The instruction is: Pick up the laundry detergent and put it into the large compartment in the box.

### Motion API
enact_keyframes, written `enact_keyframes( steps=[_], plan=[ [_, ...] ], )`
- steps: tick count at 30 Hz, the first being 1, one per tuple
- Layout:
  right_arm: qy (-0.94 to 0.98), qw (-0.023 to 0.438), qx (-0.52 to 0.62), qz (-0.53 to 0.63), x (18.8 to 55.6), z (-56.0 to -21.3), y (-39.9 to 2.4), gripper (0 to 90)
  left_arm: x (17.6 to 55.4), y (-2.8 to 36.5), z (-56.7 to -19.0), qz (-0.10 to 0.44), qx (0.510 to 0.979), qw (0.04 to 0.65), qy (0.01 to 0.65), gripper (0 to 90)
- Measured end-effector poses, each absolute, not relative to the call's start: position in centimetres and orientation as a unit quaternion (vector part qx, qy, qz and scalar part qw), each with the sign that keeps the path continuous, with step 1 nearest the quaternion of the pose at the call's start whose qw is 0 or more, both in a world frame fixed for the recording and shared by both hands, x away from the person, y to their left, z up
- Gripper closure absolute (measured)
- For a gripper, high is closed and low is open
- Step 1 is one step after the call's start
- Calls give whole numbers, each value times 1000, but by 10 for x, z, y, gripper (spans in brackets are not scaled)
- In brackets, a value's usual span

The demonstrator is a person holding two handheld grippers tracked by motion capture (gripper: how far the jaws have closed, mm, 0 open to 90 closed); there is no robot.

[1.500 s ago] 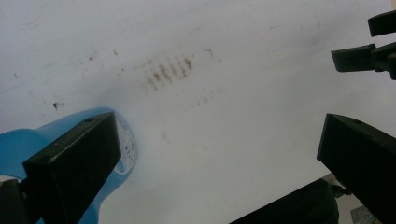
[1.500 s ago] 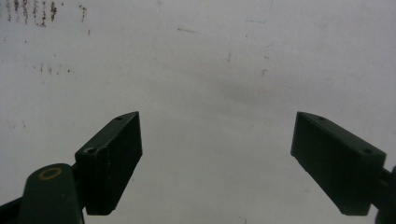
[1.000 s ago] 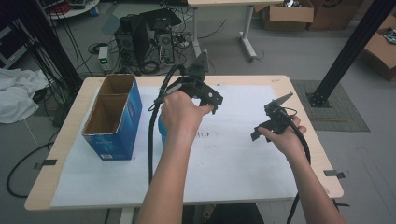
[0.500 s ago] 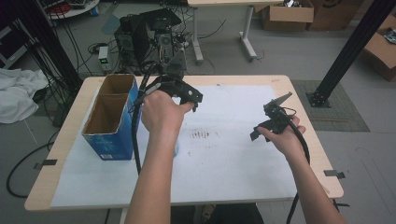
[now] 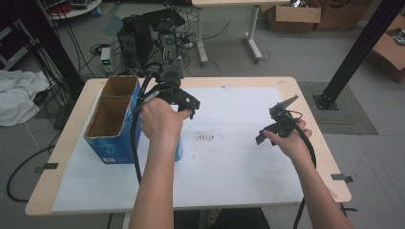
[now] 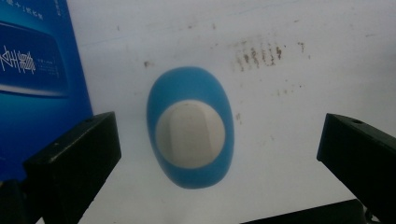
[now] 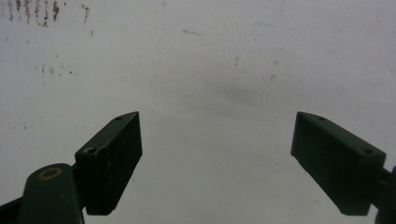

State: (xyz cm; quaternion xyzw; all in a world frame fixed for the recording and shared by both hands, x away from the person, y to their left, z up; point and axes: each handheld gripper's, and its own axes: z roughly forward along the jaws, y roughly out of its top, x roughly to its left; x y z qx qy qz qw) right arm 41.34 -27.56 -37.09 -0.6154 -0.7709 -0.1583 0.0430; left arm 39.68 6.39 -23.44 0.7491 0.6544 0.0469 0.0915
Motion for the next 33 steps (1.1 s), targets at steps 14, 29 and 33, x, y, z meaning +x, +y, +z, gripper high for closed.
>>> enact_keyframes(
  steps=[14,29,33],
  plan=[
    [-771,48,-615,-158,414,-376,-274,165,401,62,-260,45,742,75,665,1],
    [-772,50,-614,-159,414,-379,-276,165,403,62,-279,46,742,58,666,1],
    [-775,48,-609,-158,414,-381,-277,165,403,64,-283,44,742,58,666,1]
  ],
)
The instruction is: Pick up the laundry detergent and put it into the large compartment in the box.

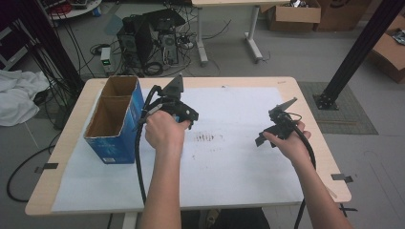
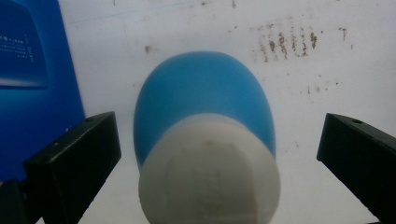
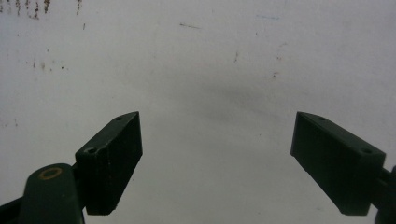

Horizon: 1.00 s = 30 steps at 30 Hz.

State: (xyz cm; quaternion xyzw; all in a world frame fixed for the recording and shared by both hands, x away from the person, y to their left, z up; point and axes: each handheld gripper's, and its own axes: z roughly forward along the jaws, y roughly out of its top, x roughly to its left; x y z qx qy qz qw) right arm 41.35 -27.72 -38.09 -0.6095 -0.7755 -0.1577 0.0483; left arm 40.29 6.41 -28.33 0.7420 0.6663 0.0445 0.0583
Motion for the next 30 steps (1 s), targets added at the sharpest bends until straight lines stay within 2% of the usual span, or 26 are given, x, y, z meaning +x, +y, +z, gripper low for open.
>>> enact_keyframes(
  steps=[11,30],
  plan=[
    [-776,50,-609,-158,413,-383,-277,167,403,65,-290,43,742,55,667,11],
    [-774,56,-611,-158,413,-384,-277,169,402,64,-290,47,743,60,665,150]
  ],
)
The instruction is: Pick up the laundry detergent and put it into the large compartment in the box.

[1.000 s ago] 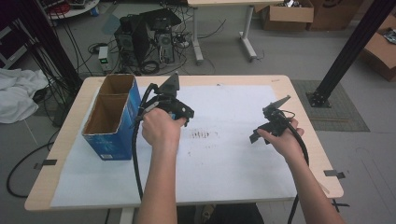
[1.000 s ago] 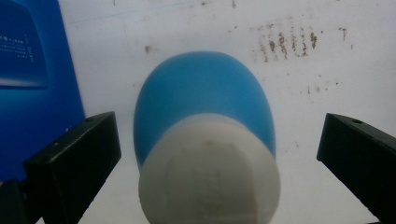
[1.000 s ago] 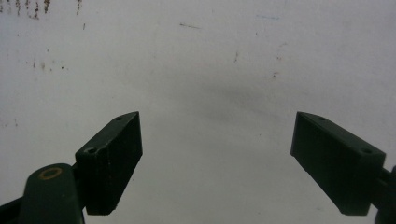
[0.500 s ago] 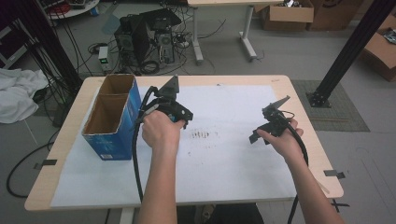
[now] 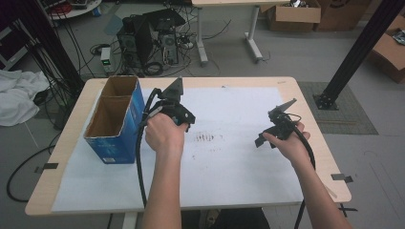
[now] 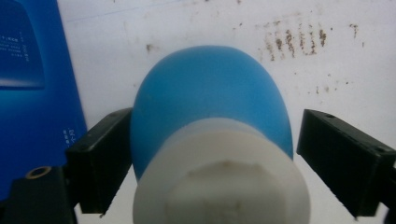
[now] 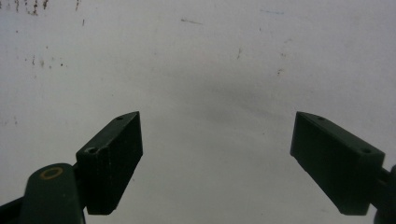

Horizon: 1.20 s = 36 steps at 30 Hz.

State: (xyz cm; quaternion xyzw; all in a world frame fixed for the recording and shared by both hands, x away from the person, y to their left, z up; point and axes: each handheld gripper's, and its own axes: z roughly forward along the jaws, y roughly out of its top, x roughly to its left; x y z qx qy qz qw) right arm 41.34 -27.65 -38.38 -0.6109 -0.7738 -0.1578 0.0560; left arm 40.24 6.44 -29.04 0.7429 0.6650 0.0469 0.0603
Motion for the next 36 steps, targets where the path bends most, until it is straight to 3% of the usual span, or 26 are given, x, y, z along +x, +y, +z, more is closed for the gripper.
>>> enact_keyframes(
  steps=[36],
  plan=[
    [-778,55,-606,-156,414,-386,-277,168,403,69,-287,48,734,64,674,365]
  ],
)
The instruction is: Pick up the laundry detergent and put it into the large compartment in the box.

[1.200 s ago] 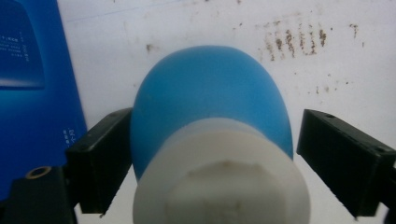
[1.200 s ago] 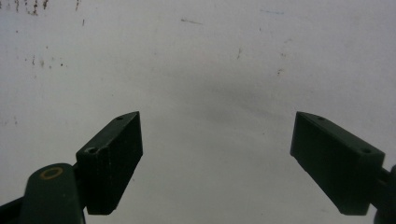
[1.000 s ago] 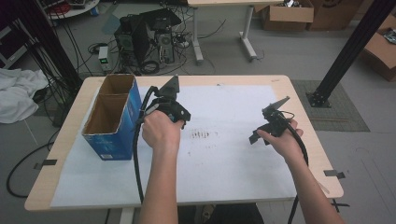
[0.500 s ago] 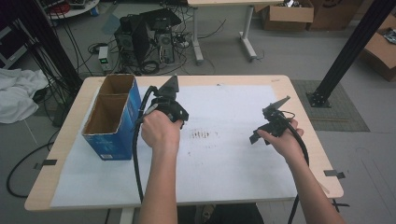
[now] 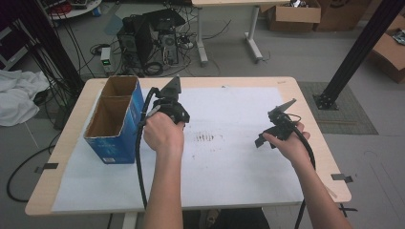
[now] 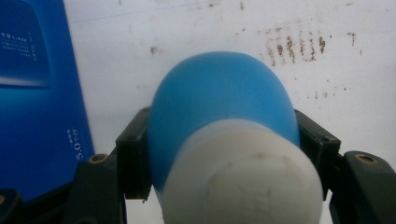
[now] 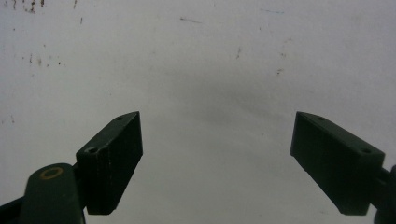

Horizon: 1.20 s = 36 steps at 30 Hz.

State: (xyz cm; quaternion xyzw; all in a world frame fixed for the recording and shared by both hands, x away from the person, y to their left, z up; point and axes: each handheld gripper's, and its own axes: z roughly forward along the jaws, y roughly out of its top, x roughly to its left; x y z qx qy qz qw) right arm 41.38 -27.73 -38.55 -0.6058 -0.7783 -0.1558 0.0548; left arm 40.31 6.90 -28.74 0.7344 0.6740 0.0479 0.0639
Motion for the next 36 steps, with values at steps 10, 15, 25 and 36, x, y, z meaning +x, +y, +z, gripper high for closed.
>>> enact_keyframes(
  steps=[10,15,25,36],
  plan=[
    [-779,55,-605,-156,414,-386,-279,169,405,68,-286,49,737,63,672,373],
    [-776,55,-607,-159,413,-384,-278,168,407,66,-286,47,741,57,668,375],
    [-776,55,-607,-162,413,-380,-277,169,408,62,-270,35,756,62,651,376],
    [-776,55,-605,-167,414,-377,-276,169,405,60,-226,26,778,58,626,377]
  ],
)
